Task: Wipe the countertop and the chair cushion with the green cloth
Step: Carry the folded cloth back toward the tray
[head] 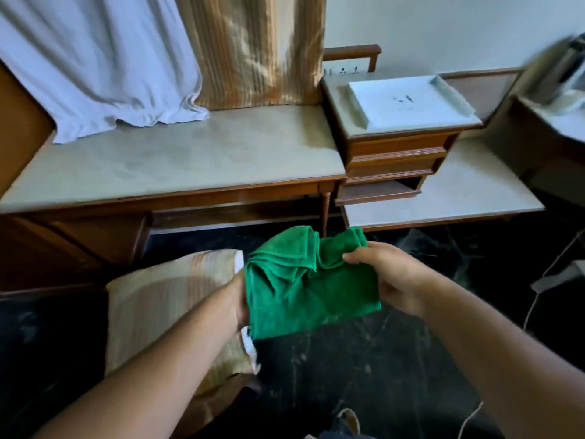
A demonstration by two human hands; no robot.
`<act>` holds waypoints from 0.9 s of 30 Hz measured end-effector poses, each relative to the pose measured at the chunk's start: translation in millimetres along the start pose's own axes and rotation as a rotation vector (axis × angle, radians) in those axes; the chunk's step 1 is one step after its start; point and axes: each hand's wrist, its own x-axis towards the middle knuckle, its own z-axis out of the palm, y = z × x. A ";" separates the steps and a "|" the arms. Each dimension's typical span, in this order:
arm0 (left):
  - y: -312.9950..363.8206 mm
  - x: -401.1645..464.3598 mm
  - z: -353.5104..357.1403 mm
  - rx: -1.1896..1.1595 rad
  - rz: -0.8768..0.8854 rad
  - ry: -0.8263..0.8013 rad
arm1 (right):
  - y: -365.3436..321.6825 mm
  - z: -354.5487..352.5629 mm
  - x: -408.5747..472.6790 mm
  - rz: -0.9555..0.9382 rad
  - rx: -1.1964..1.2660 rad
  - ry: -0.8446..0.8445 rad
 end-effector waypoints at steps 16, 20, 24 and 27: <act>86.4 160.8 142.5 -0.069 0.127 -0.116 | -78.0 -202.7 61.7 -0.216 0.214 0.044; 153.3 209.5 176.4 -0.107 0.149 -0.174 | -127.1 -249.0 103.8 -0.241 0.257 0.048; 228.4 246.3 208.0 0.142 0.286 -0.270 | -174.2 -299.4 131.3 -0.300 0.441 -0.199; 263.4 281.4 229.6 0.258 0.306 -0.163 | -191.6 -324.3 161.7 -0.143 0.599 -0.353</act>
